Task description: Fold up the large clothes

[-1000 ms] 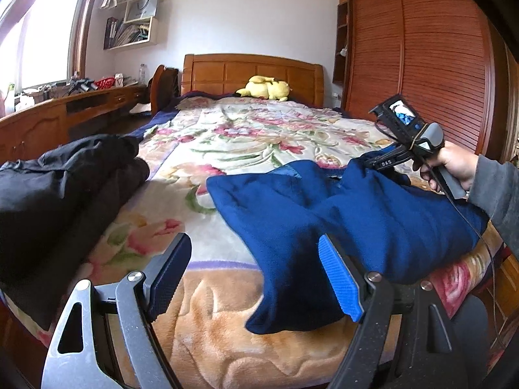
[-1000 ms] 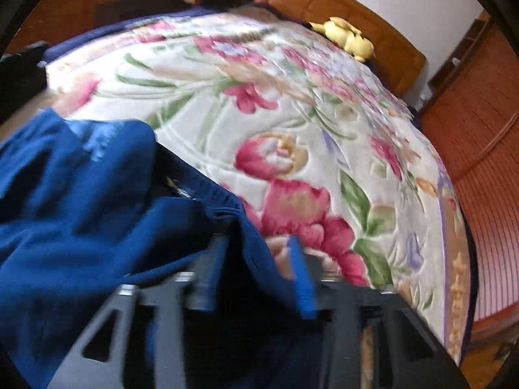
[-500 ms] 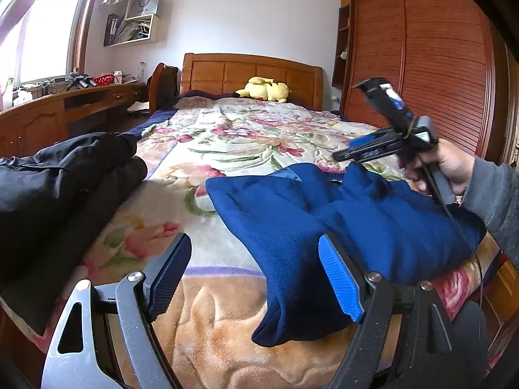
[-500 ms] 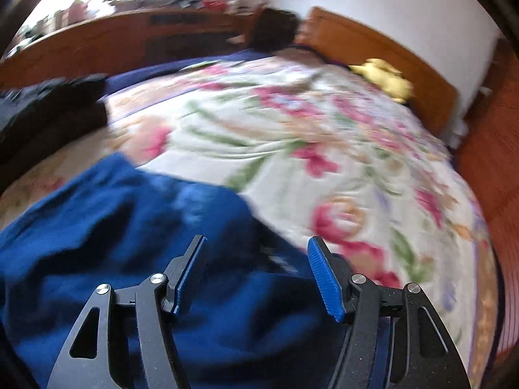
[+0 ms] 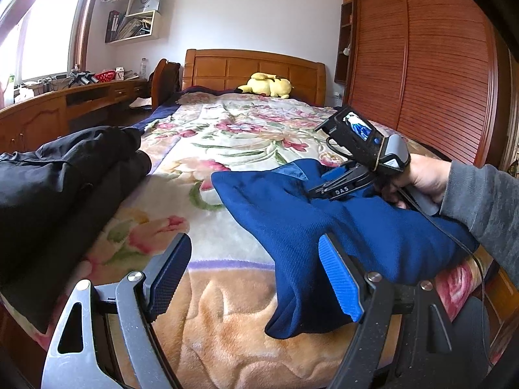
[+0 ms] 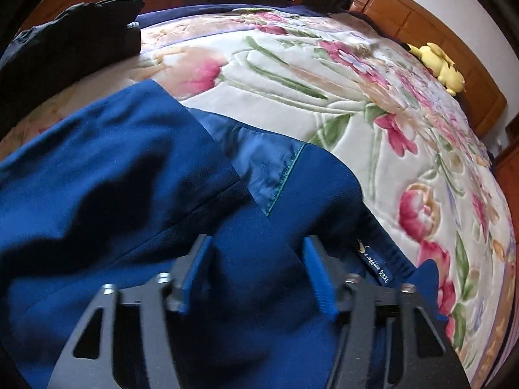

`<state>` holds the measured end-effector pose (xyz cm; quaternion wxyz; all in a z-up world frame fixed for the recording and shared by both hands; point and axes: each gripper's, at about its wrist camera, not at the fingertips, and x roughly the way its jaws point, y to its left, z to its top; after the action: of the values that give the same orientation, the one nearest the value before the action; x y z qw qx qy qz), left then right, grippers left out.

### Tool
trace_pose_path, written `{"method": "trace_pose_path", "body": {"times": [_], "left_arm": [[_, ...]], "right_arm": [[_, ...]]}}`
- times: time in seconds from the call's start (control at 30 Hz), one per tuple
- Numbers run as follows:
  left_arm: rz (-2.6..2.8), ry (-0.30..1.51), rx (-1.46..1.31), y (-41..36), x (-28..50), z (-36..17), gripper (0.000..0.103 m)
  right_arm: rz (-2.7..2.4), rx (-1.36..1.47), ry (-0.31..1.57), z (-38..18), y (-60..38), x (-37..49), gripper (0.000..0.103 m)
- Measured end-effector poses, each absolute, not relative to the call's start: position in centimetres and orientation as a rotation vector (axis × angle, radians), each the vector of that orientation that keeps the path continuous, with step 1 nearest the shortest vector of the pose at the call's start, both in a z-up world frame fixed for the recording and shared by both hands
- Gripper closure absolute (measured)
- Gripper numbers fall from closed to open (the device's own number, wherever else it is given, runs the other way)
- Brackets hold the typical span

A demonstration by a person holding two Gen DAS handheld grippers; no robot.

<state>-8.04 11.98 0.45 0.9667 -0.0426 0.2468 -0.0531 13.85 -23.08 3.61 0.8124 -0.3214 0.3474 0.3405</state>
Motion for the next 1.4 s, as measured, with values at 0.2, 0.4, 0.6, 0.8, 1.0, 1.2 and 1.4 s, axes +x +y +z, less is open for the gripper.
{"method": "trace_pose_path", "body": {"times": [0.2, 0.4, 0.6, 0.8, 1.0, 1.2, 1.4], "left_arm": [[-0.098, 0.499, -0.091, 12.5, -8.2, 0.4, 0.022], [-0.098, 0.500, -0.086, 12.4, -8.2, 0.4, 0.022], [-0.095, 0.505, -0.081, 12.3, -8.0, 0.3, 0.022], [-0.091, 0.512, -0.078, 12.3, -7.8, 0.1, 0.022], [-0.098, 0.504, -0.078, 12.2, -8.2, 0.2, 0.022], [-0.113, 0.490, -0.077, 11.9, -8.6, 0.4, 0.022], [-0.119, 0.495, -0.069, 11.4, -8.5, 0.3, 0.022]], "right_arm": [[0.729, -0.696, 0.768, 5.2, -24.4, 13.1, 0.094], [0.729, -0.736, 0.686, 6.6, -24.7, 11.1, 0.098], [0.705, -0.641, 0.505, 10.1, -23.9, 10.4, 0.098], [0.693, -0.616, 0.492, 10.1, -22.3, 10.8, 0.098], [0.631, -0.592, 0.517, 11.2, -25.6, 11.4, 0.043], [0.463, -0.496, 0.574, 12.7, -36.4, 11.6, 0.040], [0.306, -0.407, 0.727, 9.4, -46.3, 12.9, 0.040]]}}
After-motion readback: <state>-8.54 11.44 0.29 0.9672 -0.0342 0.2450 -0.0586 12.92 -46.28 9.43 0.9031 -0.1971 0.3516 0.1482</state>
